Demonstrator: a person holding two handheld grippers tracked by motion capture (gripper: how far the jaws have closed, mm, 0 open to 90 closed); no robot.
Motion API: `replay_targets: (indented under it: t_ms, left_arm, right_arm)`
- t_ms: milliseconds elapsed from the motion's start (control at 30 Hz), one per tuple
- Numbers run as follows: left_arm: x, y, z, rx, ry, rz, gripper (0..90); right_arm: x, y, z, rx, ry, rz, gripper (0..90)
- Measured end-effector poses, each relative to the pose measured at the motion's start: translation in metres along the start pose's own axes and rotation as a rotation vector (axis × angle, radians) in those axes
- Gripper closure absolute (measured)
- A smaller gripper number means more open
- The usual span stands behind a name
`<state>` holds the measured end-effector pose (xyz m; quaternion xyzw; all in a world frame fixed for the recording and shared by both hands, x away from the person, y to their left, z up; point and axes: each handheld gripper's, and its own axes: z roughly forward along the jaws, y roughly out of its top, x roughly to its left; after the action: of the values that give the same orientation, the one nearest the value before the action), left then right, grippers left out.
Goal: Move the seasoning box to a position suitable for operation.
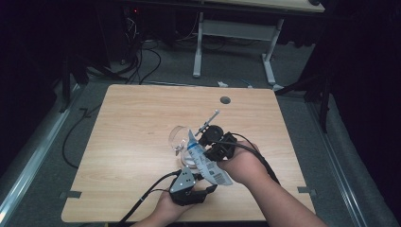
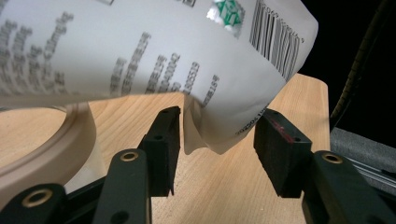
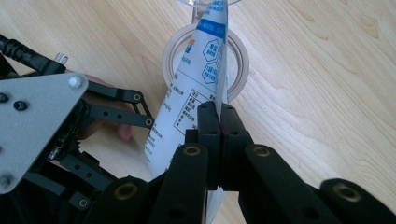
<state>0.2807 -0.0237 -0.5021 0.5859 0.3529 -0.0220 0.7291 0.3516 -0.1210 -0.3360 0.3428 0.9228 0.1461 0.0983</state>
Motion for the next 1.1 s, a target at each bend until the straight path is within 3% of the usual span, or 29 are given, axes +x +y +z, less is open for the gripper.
replay_targets:
  t_ms: [800, 1100]
  left_arm:
    - [0.014, -0.004, -0.003, 0.002, 0.040, 0.010, 46.4]
    - [0.020, 0.001, -0.018, -0.007, 0.076, -0.005, 43.5]
  right_arm:
    - [-0.001, -0.009, -0.004, -0.017, 0.012, 0.025, 90.0]
    - [-0.002, -0.013, 0.001, -0.018, 0.023, 0.036, 90.0]
